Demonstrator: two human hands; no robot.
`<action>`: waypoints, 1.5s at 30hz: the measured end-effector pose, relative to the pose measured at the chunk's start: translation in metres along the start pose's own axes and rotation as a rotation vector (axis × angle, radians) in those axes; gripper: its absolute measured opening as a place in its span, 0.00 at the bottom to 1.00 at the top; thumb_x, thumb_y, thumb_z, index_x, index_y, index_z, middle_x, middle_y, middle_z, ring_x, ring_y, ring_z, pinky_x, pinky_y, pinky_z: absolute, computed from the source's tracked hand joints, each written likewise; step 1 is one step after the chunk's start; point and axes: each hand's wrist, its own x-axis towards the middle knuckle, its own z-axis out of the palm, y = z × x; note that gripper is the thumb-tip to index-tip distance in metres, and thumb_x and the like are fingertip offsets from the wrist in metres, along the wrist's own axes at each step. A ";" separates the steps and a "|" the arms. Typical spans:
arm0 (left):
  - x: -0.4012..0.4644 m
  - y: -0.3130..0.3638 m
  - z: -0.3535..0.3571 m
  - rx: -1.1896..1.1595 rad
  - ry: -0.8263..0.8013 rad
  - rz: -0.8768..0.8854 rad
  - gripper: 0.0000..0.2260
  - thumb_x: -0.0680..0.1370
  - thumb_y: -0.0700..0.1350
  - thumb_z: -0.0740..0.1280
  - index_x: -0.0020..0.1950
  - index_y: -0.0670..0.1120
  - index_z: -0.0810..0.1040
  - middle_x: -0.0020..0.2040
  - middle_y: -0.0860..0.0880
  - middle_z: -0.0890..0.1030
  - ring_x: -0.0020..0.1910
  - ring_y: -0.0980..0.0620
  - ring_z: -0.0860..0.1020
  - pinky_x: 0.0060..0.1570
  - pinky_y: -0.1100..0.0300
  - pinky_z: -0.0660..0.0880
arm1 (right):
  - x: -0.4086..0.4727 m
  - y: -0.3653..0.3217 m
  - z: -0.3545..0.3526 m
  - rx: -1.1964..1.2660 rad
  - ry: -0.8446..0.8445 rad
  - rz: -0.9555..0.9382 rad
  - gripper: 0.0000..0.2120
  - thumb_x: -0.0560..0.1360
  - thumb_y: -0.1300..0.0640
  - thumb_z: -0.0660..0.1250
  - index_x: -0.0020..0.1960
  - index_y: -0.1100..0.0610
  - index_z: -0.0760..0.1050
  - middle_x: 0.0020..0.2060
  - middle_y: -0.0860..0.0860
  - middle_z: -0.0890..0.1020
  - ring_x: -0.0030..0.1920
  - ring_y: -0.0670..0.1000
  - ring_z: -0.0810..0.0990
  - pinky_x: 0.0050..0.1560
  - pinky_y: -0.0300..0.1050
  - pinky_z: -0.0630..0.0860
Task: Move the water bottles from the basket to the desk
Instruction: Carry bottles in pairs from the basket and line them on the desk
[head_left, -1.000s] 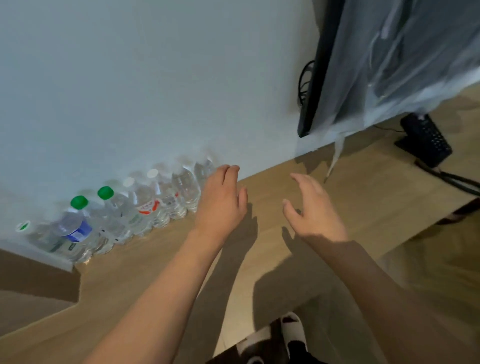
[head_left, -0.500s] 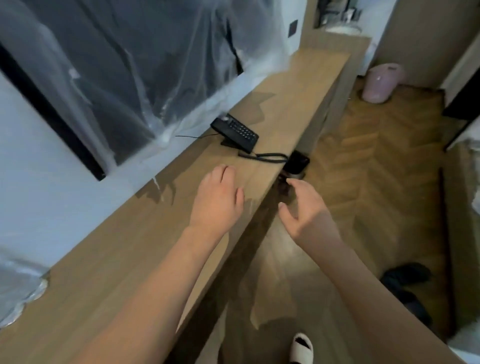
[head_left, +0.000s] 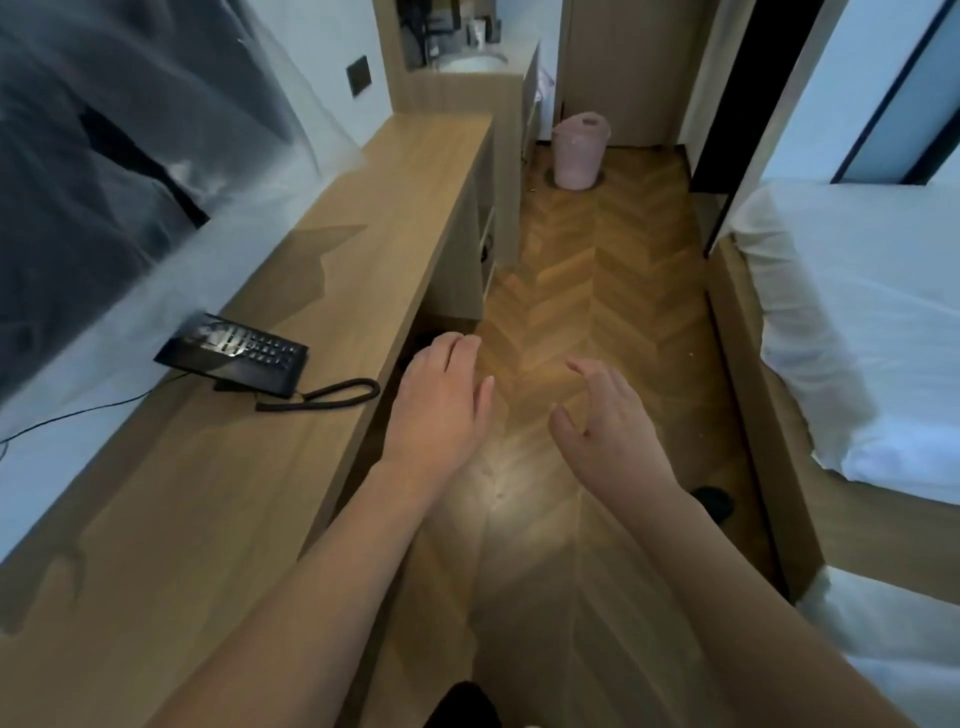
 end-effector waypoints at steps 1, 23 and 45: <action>0.013 0.000 0.008 -0.002 -0.012 0.006 0.19 0.80 0.49 0.64 0.69 0.44 0.71 0.65 0.46 0.74 0.64 0.47 0.73 0.64 0.49 0.73 | 0.012 0.006 -0.001 -0.003 0.005 0.001 0.24 0.79 0.53 0.64 0.74 0.54 0.64 0.69 0.50 0.71 0.69 0.51 0.70 0.67 0.43 0.66; 0.374 -0.033 0.154 -0.085 -0.038 0.097 0.20 0.80 0.51 0.63 0.70 0.45 0.70 0.66 0.47 0.73 0.63 0.51 0.73 0.64 0.57 0.73 | 0.374 0.087 -0.018 -0.052 0.049 0.120 0.25 0.79 0.54 0.66 0.75 0.56 0.65 0.71 0.50 0.71 0.72 0.48 0.67 0.72 0.43 0.62; 0.723 0.090 0.358 -0.094 -0.144 0.106 0.21 0.80 0.52 0.64 0.71 0.47 0.70 0.68 0.50 0.73 0.65 0.53 0.72 0.66 0.60 0.69 | 0.719 0.311 -0.117 -0.012 0.068 0.143 0.25 0.79 0.54 0.65 0.75 0.54 0.65 0.71 0.50 0.71 0.72 0.47 0.67 0.68 0.35 0.58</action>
